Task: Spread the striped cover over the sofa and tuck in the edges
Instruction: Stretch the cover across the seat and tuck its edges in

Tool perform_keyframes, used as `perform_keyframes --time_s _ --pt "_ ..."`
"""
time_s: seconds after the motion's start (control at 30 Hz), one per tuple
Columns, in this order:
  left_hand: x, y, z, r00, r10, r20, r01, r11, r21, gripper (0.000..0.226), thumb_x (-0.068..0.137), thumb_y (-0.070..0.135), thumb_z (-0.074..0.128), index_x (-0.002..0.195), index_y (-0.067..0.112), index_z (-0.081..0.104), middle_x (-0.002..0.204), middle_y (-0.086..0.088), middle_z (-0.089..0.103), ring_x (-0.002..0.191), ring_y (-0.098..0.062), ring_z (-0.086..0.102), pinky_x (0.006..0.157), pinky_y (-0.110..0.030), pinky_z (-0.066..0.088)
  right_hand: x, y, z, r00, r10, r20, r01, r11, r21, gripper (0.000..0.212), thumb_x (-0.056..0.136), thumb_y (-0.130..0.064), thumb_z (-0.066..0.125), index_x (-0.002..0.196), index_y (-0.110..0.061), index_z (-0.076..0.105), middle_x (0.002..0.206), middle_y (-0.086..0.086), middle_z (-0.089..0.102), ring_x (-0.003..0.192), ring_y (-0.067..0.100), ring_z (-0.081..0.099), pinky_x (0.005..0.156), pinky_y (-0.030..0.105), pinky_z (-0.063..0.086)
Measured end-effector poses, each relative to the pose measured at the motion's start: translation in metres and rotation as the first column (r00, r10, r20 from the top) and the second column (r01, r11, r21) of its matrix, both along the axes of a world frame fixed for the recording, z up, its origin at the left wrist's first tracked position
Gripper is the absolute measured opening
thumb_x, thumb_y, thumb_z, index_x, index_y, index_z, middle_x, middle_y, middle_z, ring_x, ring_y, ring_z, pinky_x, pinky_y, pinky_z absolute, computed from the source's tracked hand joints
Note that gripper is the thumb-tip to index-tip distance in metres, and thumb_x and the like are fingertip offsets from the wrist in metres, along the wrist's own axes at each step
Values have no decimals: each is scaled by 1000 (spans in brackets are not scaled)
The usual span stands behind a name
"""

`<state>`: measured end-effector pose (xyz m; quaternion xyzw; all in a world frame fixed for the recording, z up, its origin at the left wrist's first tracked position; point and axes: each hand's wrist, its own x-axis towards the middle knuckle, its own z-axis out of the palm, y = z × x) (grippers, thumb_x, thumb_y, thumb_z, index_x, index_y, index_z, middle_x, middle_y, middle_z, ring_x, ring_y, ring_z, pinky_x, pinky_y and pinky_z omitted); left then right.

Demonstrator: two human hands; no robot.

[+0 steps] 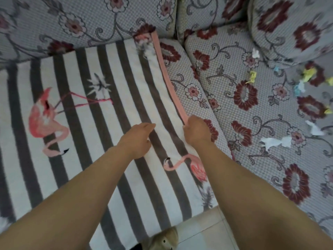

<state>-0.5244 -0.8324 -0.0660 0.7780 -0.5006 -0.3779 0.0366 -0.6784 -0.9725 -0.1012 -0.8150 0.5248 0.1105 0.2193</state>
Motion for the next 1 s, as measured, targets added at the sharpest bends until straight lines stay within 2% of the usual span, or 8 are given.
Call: perform_keyframes --time_s 0.1,0.27,0.4,0.5,0.63,0.77,0.87,1.0 --pt "23 -28 0 1000 -17 -5 16 998 -53 63 92 12 45 150 21 21 157 -2 22 142 -23 24 115 -33 24 37 -17 1 997 65 34 -63 996 -57 34 95 -28 50 117 -3 47 117 18 55 107 35 55 92 43 47" --pt "58 -55 -4 1000 2 -15 -4 993 -119 64 91 10 45 150 21 21 157 0 22 142 -21 23 115 -30 22 86 -47 -4 993 -24 118 26 1000 -13 34 94 -24 52 119 -1 49 120 20 57 111 35 55 94 41 47" --pt "87 -81 -17 999 48 4 -47 989 -137 66 90 7 45 150 20 18 157 -2 22 143 -24 22 117 -35 23 128 -79 -16 982 -19 187 29 998 -49 29 94 -20 49 117 -2 51 120 19 57 111 35 54 93 40 46" --pt "101 -100 -21 995 100 27 -93 977 -191 69 90 5 46 150 19 17 157 -1 19 144 -23 18 118 -37 23 158 -107 -18 960 -43 275 67 995 -77 27 94 -16 44 116 -1 52 116 21 58 108 35 55 89 39 46" --pt "123 -137 -38 976 161 144 -121 960 -255 69 92 11 49 151 18 14 158 -2 17 146 -24 14 119 -37 18 208 -154 -27 904 -98 416 107 994 1 16 94 -14 45 100 -3 54 105 18 60 103 33 57 76 31 40" --pt "152 -183 -56 943 213 257 -136 948 -286 67 93 19 48 150 14 14 158 -6 19 146 -25 15 119 -42 19 251 -197 -37 918 -29 396 36 999 -10 11 94 -21 44 100 -12 48 122 22 57 114 34 54 97 40 43" --pt "170 -205 -64 923 245 298 -155 943 -293 63 94 24 44 150 14 16 157 -7 20 146 -25 15 119 -41 17 276 -217 -46 916 -2 400 10 1000 -19 14 93 -26 46 89 -13 52 115 13 59 115 32 55 96 39 45" --pt "187 -223 -73 904 244 350 -149 949 -279 59 98 31 38 150 15 16 158 -5 18 146 -25 14 119 -41 16 297 -240 -52 896 -38 443 69 996 -53 23 92 -15 49 109 -3 59 119 18 62 112 32 58 90 33 45"
